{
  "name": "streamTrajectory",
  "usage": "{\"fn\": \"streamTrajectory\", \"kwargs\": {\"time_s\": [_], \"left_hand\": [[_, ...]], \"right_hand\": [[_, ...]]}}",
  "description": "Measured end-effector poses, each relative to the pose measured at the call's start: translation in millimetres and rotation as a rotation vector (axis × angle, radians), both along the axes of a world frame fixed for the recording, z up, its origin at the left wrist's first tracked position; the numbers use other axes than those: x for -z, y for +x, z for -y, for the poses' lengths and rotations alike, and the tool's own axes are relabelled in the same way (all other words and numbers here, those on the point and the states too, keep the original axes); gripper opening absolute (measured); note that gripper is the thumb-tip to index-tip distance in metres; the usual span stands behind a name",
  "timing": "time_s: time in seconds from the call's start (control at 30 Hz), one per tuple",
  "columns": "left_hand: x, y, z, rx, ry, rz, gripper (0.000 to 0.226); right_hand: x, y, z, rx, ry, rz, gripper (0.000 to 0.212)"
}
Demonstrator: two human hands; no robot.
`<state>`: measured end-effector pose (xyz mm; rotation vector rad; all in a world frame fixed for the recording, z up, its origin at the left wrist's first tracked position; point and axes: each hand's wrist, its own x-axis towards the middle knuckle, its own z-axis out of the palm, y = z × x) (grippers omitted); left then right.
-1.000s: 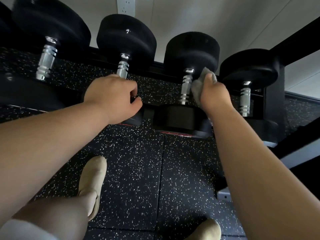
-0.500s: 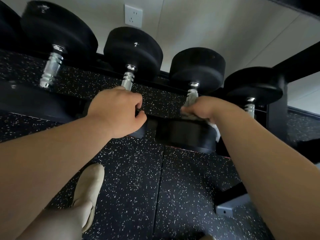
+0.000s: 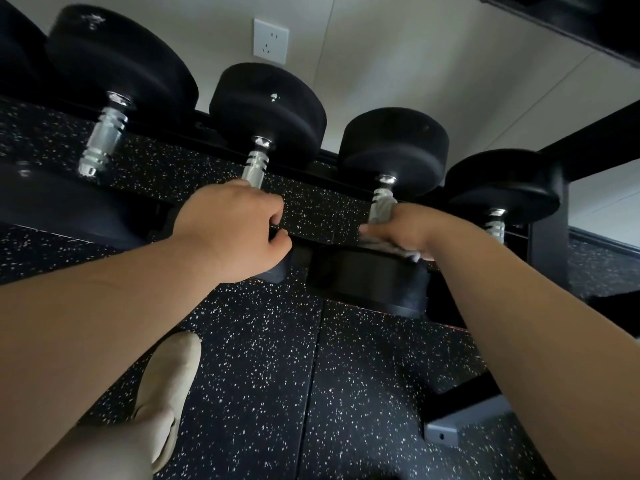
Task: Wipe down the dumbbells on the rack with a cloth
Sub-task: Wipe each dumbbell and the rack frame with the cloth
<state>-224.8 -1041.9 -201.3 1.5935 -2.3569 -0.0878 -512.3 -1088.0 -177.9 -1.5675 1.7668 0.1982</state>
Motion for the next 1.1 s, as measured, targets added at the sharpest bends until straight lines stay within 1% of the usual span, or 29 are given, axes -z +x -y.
{"fn": "streamTrajectory", "kwargs": {"time_s": [0.07, 0.13, 0.2, 0.23, 0.27, 0.33, 0.4, 0.43, 0.5, 0.53, 0.57, 0.6, 0.63, 0.67, 0.7, 0.73, 0.77, 0.83, 0.87, 0.93, 0.97, 1.0, 1.03, 1.07, 1.1], "left_hand": [[0, 0, 0, -0.005, 0.008, 0.001, 0.021], [0, 0, -1, -0.008, 0.018, -0.001, 0.023], [-1, -1, -1, -0.01, 0.025, -0.002, 0.025], [-1, -1, -1, -0.01, 0.028, -0.005, 0.025], [-2, -1, -1, -0.009, 0.028, -0.01, 0.025], [-1, -1, -1, -0.007, 0.024, -0.016, 0.023], [0, 0, -1, -0.007, 0.021, -0.018, 0.023], [0, 0, -1, -0.006, 0.021, -0.022, 0.024], [1, 0, 0, -0.004, 0.019, -0.026, 0.028], [1, 0, 0, -0.005, 0.016, -0.027, 0.031], [1, 0, 0, -0.008, 0.019, -0.03, 0.034], [1, 0, 0, -0.013, 0.025, -0.034, 0.035], [2, 0, 0, -0.017, 0.032, -0.036, 0.035], [2, 0, 0, -0.018, 0.033, -0.034, 0.034], [2, 0, 0, -0.015, 0.03, -0.03, 0.031], [1, 0, 0, -0.009, 0.022, -0.027, 0.027], [1, -1, -1, -0.003, 0.016, -0.025, 0.023], [0, -1, -1, 0.001, 0.011, -0.028, 0.021], [0, 0, -1, 0.001, 0.008, -0.031, 0.021], [1, 0, -1, -0.005, 0.012, -0.04, 0.023], [1, 0, -1, -0.01, 0.017, -0.044, 0.027], [1, 0, 0, -0.013, 0.018, -0.046, 0.031], [1, 0, 0, -0.014, 0.02, -0.044, 0.034], [1, 0, 0, -0.012, 0.021, -0.038, 0.035], [1, 0, 0, -0.008, 0.021, -0.032, 0.034]], "right_hand": [[7, 2, 15, 0.219, -0.09, 0.164, 0.044], [11, 12, 25, 0.447, -0.215, 0.297, 0.039], [14, 22, 28, 0.53, -0.278, 0.28, 0.037], [18, 22, 28, 0.513, -0.294, 0.246, 0.041], [19, 22, 26, 0.452, -0.282, 0.223, 0.043], [29, 12, 22, 0.302, -0.173, 0.254, 0.041], [25, 1, 13, 0.211, -0.019, 0.257, 0.047], [15, 3, 6, 0.192, 0.052, 0.306, 0.042], [9, -3, 1, 0.169, 0.196, 0.45, 0.022], [10, -5, 1, 0.182, 0.198, 0.448, 0.018], [13, -7, 2, 0.197, 0.137, 0.404, 0.024], [17, -6, 7, 0.191, 0.027, 0.306, 0.036], [19, -3, 11, 0.168, -0.07, 0.208, 0.044], [18, 3, 13, 0.136, -0.142, 0.099, 0.043], [16, 10, 15, 0.121, -0.201, 0.005, 0.037], [13, 14, 16, 0.143, -0.258, -0.059, 0.036], [11, 17, 20, 0.229, -0.318, -0.063, 0.039], [11, 16, 26, 0.466, -0.379, 0.024, 0.051], [11, 15, 27, 0.539, -0.378, 0.068, 0.056], [16, 12, 28, 0.489, -0.311, 0.174, 0.067], [19, 12, 26, 0.44, -0.252, 0.258, 0.08], [22, 10, 22, 0.414, -0.184, 0.331, 0.098], [25, 6, 19, 0.399, -0.119, 0.379, 0.112], [27, 0, 17, 0.37, -0.057, 0.411, 0.115], [27, -5, 14, 0.331, -0.006, 0.45, 0.112]]}}
